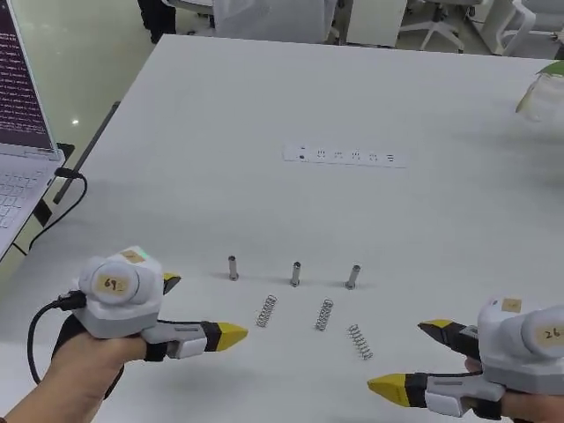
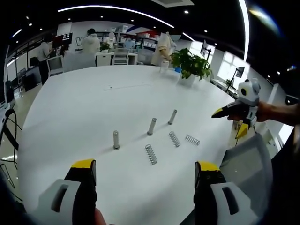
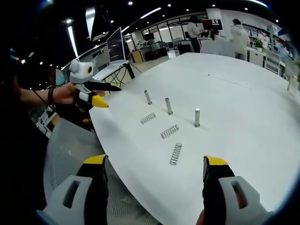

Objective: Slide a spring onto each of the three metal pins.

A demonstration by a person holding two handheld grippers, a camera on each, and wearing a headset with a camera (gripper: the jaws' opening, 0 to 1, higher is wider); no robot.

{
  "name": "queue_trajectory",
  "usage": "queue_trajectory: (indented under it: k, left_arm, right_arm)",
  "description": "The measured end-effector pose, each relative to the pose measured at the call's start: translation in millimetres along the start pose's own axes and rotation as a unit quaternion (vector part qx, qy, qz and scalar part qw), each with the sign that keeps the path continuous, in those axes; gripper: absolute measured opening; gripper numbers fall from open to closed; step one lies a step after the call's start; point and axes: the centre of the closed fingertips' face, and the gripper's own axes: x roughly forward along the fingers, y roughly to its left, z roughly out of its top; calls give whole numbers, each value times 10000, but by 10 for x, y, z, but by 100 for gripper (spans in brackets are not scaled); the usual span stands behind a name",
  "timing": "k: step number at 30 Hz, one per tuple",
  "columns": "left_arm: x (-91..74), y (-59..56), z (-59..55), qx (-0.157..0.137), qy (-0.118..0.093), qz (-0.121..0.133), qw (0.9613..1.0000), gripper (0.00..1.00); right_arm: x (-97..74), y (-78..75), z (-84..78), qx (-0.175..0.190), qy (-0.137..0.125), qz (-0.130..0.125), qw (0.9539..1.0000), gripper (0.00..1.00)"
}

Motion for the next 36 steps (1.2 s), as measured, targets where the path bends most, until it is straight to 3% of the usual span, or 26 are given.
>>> queue_trajectory:
  k: [16,25,36]
  left_arm:
    - [492,-241,54,177,185,-445,9987,80]
    - [706,-255,-26,187,364,-561,9976,79]
    - [878,-228,-128,24,502,-518,9974,75]
  right_arm:
    - [-82,-10,-27,-17,34,30,10000,86]
    - [-118,-14,-60,-2,77,50,10000,88]
    - [-152,-38,-84,-37,126,59,9999,88]
